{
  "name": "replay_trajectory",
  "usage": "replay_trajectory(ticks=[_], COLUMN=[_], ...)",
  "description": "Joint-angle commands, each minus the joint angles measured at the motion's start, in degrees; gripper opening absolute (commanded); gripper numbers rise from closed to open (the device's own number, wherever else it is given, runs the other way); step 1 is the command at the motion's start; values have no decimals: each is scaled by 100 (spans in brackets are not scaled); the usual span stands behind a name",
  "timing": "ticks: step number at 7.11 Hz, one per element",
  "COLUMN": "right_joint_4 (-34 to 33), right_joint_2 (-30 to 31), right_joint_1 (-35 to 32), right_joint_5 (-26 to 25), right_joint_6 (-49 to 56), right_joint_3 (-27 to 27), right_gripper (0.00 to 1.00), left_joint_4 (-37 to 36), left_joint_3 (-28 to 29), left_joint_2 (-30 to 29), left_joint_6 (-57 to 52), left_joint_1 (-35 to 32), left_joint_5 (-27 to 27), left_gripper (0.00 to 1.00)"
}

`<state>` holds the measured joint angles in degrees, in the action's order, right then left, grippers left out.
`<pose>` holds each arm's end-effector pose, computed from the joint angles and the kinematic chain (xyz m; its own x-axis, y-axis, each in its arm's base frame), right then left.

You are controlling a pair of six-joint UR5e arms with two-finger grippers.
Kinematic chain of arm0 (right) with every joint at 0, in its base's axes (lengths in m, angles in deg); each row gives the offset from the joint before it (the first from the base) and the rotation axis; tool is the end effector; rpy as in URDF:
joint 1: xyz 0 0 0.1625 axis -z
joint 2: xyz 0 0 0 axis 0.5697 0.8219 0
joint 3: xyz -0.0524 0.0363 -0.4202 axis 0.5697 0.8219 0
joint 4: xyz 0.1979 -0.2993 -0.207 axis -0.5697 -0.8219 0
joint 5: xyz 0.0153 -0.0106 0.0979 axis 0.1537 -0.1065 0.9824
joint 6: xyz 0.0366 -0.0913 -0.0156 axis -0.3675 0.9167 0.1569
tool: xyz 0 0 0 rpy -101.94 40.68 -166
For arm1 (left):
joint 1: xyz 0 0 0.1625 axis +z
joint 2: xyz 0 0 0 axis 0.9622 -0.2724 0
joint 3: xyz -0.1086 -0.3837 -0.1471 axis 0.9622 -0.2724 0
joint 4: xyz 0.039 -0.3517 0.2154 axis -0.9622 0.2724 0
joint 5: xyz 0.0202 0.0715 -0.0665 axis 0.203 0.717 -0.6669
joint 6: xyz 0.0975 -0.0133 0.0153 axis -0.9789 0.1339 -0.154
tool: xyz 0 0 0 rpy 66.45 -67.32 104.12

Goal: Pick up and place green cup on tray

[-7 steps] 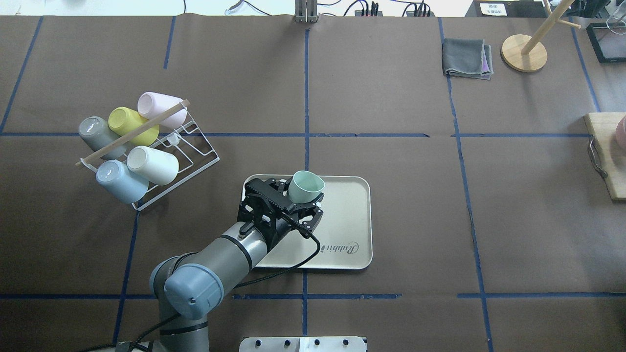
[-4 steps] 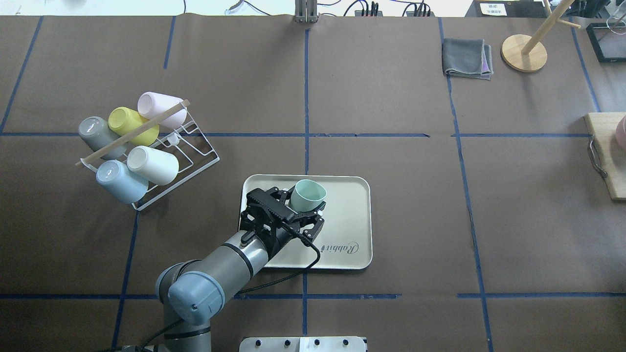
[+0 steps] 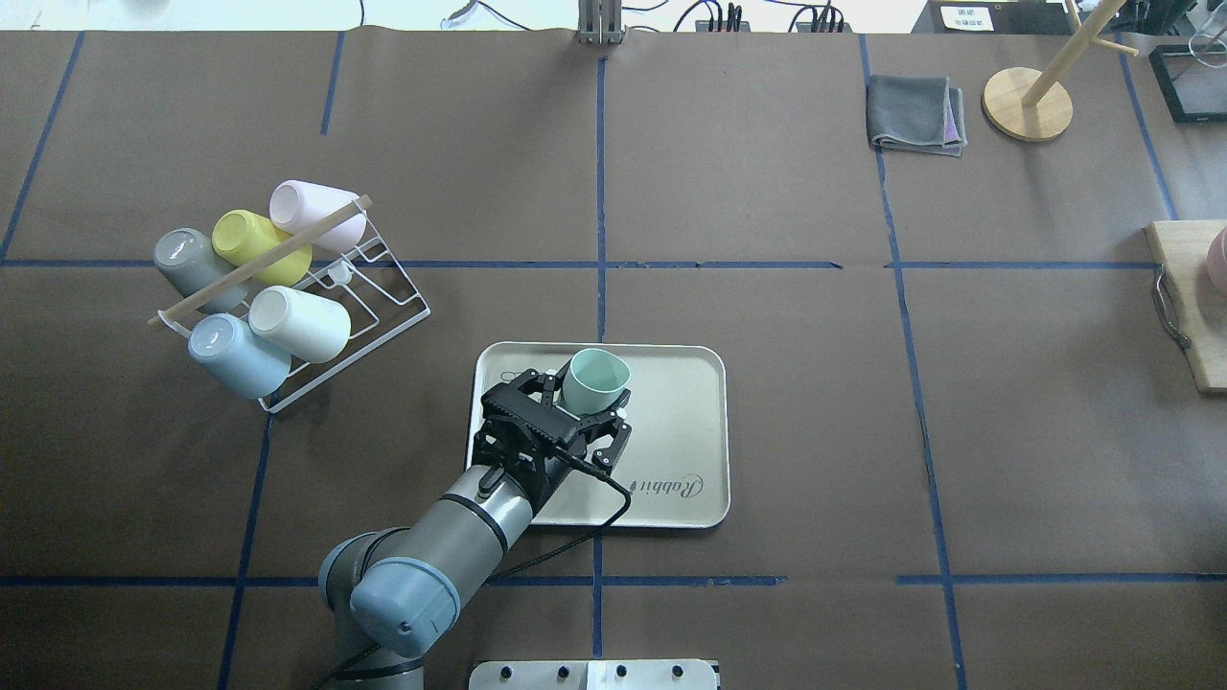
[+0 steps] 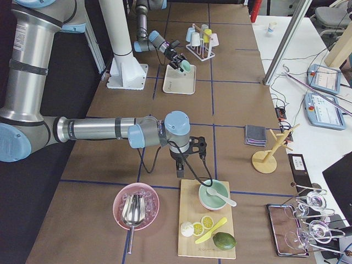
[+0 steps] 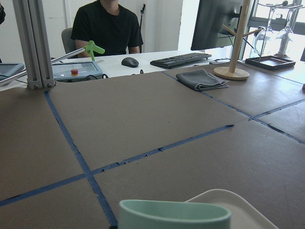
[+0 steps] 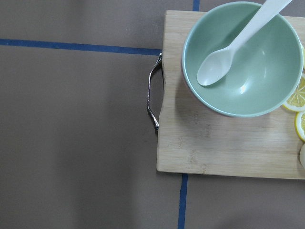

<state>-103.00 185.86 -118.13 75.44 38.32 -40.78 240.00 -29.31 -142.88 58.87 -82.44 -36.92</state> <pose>0.0199 -0.4023 0.6058 0.7264 -0.0612 0.6845 0.0005 0.9961 0.0885 0.6158 -0.2902 0.2468 0.5599 0.5234 -0.6423 0.5151 0.3873 0.7647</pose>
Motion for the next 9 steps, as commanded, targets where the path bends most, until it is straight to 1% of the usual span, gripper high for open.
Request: replay_trajectory(ticks=[1, 2, 3, 5, 6, 7, 9], right_joint_4=[1, 9, 1, 1, 9, 10, 10], right_joint_2=[9, 9, 9, 9, 9, 9, 9], right_joint_1=[0, 0, 0, 0, 8, 8, 0], right_joint_5=[-3, -20, -20, -20, -20, -20, -20], right_joint_6=[-6, -15, -15, -15, -15, -15, -15], right_joint_3=[-1, 8, 8, 8, 8, 8, 8], right_gripper=[100, 100, 100, 100, 100, 100, 100], left_joint_4=[91, 170, 179, 188, 188, 197, 285], left_joint_3=[243, 375, 377, 429, 430, 438, 438], left_joint_2=[-93, -155, -147, -225, -226, -226, -217], left_joint_6=[33, 68, 68, 112, 112, 112, 147], left_joint_1=[113, 122, 122, 174, 175, 175, 192], left_joint_5=[199, 227, 235, 235, 227, 227, 227], left_gripper=[66, 67, 69, 70, 72, 72, 79])
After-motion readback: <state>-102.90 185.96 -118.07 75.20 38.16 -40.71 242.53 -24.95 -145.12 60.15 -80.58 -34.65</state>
